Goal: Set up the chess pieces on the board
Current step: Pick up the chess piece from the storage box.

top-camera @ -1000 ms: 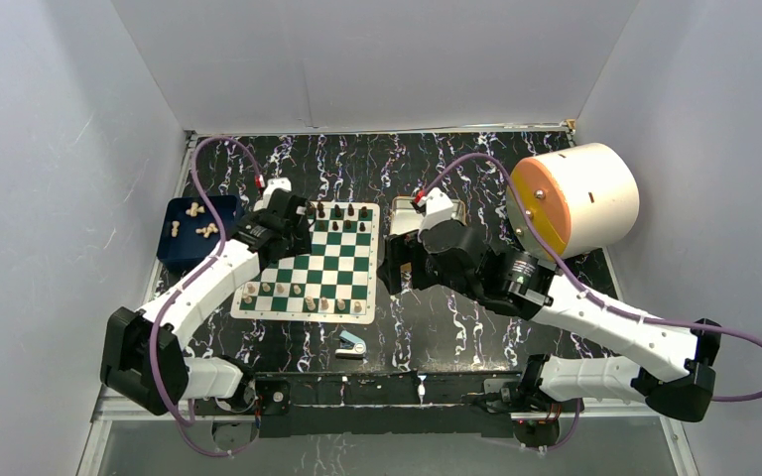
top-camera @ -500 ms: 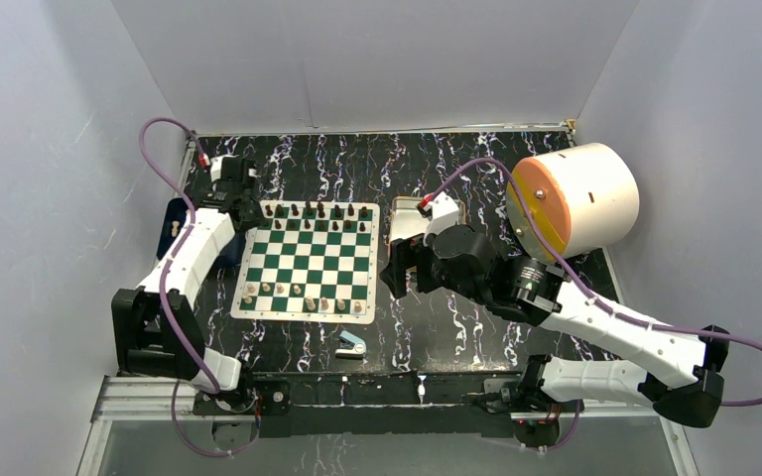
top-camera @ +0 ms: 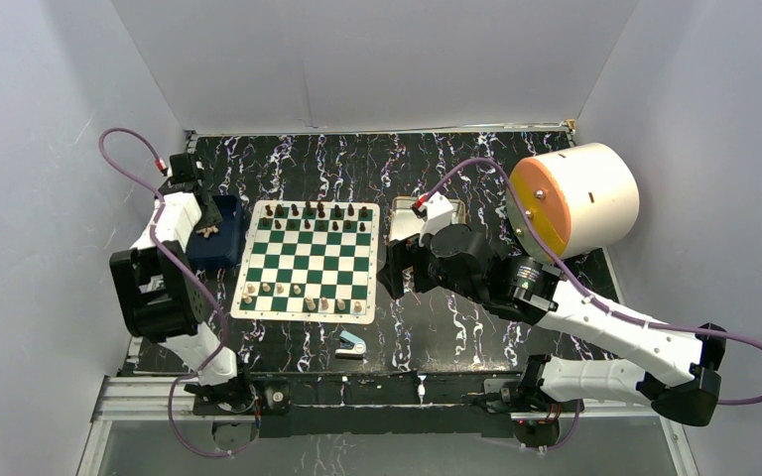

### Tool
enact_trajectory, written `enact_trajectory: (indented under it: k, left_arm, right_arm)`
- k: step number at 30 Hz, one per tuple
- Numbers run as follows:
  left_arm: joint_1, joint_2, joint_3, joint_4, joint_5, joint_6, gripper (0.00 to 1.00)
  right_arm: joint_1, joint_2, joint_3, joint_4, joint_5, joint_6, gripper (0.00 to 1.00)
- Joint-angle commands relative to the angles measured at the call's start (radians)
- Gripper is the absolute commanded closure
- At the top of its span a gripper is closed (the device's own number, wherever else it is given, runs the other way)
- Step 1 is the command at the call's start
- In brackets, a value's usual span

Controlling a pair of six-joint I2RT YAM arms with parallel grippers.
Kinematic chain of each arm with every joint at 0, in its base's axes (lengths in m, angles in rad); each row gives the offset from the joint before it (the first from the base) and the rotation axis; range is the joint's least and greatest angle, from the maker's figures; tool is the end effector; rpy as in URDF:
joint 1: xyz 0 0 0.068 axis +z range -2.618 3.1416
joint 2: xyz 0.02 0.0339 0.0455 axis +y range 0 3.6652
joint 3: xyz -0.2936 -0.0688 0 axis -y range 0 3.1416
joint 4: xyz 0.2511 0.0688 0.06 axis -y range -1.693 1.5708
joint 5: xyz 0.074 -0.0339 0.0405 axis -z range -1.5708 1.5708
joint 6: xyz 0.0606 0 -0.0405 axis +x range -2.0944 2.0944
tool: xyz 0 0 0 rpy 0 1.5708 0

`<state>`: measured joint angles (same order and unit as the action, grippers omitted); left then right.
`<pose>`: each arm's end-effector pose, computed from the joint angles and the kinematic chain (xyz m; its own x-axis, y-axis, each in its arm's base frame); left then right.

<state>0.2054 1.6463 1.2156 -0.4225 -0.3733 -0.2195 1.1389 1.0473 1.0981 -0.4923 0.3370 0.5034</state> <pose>0.3686 0.0994 0.2577 -0.6274 -0.3378 -0.7016 -0.5751 0.8085 0.1250 0.1185 0.2092 0.3844 -0.5098 -0.0184 -0.8601 -0.5549 0.7711 0.3124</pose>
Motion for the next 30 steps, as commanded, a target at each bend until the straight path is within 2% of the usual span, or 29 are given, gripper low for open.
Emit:
enact_trajectory:
  k: [1, 5, 17, 30]
  left_arm:
    - [0.032, 0.056, 0.069, 0.041, 0.070, 0.035, 0.54]
    - [0.084, 0.121, 0.083, 0.071, 0.161, 0.030, 0.54]
    - [0.103, 0.279, 0.162, 0.076, 0.221, 0.058, 0.57]
    - [0.103, 0.308, 0.165, 0.062, 0.260, 0.063, 0.67]
  right_arm:
    - [-0.004, 0.008, 0.015, 0.055, -0.003, -0.023, 0.01]
    - [-0.004, 0.006, 0.012, 0.068, 0.007, -0.029, 0.01]
    - [-0.004, 0.027, 0.005, 0.096, 0.016, -0.060, 0.01]
    - [-0.004, 0.041, 0.012, 0.110, 0.026, -0.092, 0.01]
